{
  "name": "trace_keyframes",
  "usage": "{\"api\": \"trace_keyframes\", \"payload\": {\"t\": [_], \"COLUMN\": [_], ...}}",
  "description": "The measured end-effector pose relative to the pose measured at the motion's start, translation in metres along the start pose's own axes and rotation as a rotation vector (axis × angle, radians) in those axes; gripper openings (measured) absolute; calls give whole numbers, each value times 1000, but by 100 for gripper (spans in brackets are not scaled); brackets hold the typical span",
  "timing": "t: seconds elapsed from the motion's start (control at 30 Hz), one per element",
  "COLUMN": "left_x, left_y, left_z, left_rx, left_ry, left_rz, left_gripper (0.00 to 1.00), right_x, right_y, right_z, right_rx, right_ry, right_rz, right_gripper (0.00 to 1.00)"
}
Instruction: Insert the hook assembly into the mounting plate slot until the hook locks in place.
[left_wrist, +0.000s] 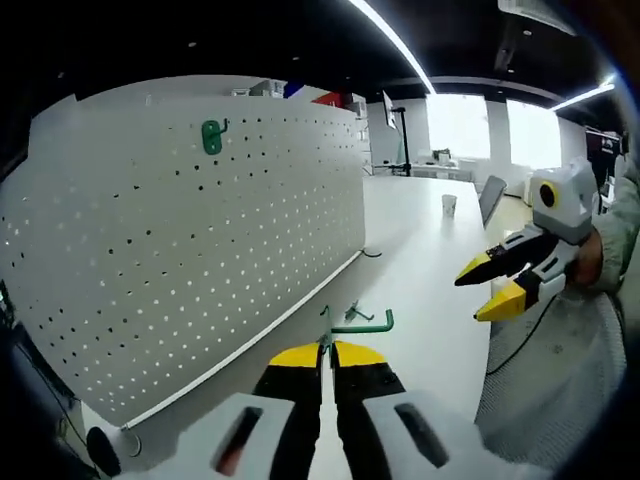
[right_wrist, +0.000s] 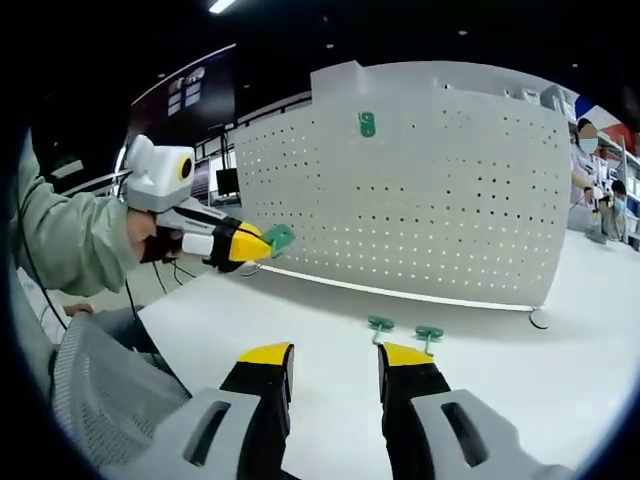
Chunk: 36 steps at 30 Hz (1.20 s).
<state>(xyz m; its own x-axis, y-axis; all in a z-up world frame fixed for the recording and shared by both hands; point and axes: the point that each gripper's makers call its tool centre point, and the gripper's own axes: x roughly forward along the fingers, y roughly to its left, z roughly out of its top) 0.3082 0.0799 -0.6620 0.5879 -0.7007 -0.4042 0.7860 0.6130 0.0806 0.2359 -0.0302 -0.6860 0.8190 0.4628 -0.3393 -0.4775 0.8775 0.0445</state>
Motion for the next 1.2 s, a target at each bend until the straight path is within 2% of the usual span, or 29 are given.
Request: {"api": "trace_keyframes", "payload": {"t": [0.2,0.33,0.43,0.77,1.2], "left_x": [-11,-17,-20,-27,-35], "left_y": [-7,-9,-9,-14,-21], "left_z": [4,7,10,21,28], "left_rx": [-27,-36,-42,-55,-107], "left_ry": [-24,-41,-58,-113,-162], "left_rz": [11,21,32,46,40], "left_gripper": [3,3,3,3,3], "right_x": [-1,-2,-4,-7,-7], "right_y": [11,17,21,34,59], "right_z": [8,13,26,64,96], "right_rx": [-15,-23,12,19,24], "right_ry": [-25,-30,-65,-136,-198], "right_rz": [45,62,67,101,164], "right_gripper": [26,25,26,26,24]}}
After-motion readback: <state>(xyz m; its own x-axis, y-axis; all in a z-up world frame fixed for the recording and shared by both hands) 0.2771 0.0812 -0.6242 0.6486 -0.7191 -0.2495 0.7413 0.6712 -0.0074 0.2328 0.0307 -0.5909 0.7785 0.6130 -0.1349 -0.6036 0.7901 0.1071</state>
